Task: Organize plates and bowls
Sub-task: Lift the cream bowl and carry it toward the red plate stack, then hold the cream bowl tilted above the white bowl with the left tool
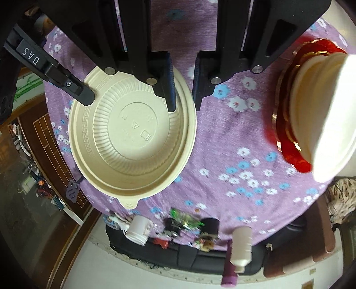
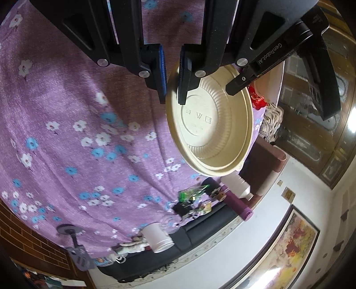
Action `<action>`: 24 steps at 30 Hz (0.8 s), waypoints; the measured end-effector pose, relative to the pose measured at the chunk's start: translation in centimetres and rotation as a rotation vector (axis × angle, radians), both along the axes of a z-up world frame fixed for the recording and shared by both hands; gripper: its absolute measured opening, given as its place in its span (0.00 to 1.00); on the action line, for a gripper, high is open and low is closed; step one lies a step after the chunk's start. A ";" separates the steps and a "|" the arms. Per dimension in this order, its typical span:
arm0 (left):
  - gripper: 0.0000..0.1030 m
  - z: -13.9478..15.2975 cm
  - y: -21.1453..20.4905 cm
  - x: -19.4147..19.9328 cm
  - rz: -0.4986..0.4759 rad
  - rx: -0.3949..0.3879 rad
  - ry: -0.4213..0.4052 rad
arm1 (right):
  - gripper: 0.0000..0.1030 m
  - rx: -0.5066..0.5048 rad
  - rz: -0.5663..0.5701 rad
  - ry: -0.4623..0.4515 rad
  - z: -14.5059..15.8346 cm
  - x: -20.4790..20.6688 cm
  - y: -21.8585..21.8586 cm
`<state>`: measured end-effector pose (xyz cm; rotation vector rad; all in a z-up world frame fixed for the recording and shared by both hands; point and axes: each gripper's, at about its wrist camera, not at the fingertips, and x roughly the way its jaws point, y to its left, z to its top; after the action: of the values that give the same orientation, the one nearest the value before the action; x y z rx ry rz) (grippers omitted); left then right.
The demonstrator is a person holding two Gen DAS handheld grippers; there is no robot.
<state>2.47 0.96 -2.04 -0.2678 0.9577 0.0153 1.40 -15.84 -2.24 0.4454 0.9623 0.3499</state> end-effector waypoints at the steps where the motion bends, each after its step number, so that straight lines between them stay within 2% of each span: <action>1: 0.12 0.2 0.5 -0.2 0.010 0.005 -0.008 | 0.09 -0.005 0.010 -0.005 0.2 0.0 0.6; 12: 0.12 3.1 5.0 -2.5 0.124 0.062 -0.107 | 0.09 -0.031 0.133 -0.081 3.0 0.5 6.4; 24: 0.12 5.7 9.4 -4.8 0.227 0.093 -0.175 | 0.09 -0.027 0.251 -0.151 6.2 0.2 11.9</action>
<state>-2.29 10.33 3.70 -0.2858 0.7466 0.2399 1.64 -3.97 3.95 0.2692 0.8750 0.5885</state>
